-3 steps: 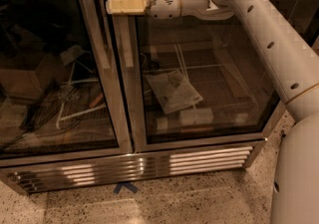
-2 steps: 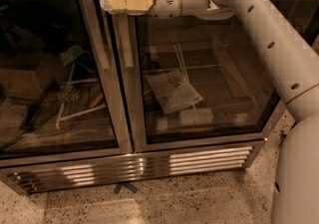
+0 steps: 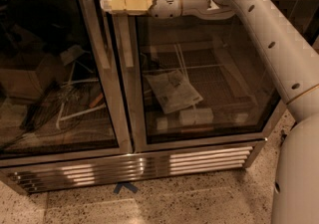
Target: Place blue chip bag into bottom drawer
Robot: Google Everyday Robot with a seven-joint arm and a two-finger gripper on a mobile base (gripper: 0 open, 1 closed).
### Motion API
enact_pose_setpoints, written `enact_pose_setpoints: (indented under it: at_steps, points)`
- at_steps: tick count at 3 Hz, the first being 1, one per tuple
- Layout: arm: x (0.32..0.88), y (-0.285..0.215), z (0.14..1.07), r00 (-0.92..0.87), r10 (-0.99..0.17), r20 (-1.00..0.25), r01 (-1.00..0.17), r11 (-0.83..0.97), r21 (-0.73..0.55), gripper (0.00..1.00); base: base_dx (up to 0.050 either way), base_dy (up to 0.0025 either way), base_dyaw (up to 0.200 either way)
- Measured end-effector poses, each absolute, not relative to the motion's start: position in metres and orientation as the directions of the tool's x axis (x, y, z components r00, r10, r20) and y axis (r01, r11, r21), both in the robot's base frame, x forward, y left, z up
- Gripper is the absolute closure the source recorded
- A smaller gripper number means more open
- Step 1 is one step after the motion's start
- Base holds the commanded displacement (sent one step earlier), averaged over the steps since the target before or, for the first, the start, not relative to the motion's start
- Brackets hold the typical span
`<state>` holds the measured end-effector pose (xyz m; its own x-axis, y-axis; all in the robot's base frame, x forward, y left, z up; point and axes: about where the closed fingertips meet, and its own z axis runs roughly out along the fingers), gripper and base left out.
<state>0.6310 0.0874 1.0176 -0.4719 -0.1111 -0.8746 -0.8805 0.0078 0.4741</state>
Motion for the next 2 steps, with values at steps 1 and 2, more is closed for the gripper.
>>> enact_pose_setpoints:
  at_steps: [1, 2]
  points:
    - [0.629, 0.079, 1.019, -0.470, -0.139, -0.872, -0.883, 0.063, 0.466, 0.47, 0.000, 0.00000, 0.000]
    - [0.626, 0.066, 1.022, -0.473, -0.155, -0.867, -0.880, 0.132, 0.457, 0.55, 0.000, 0.00000, 0.000]
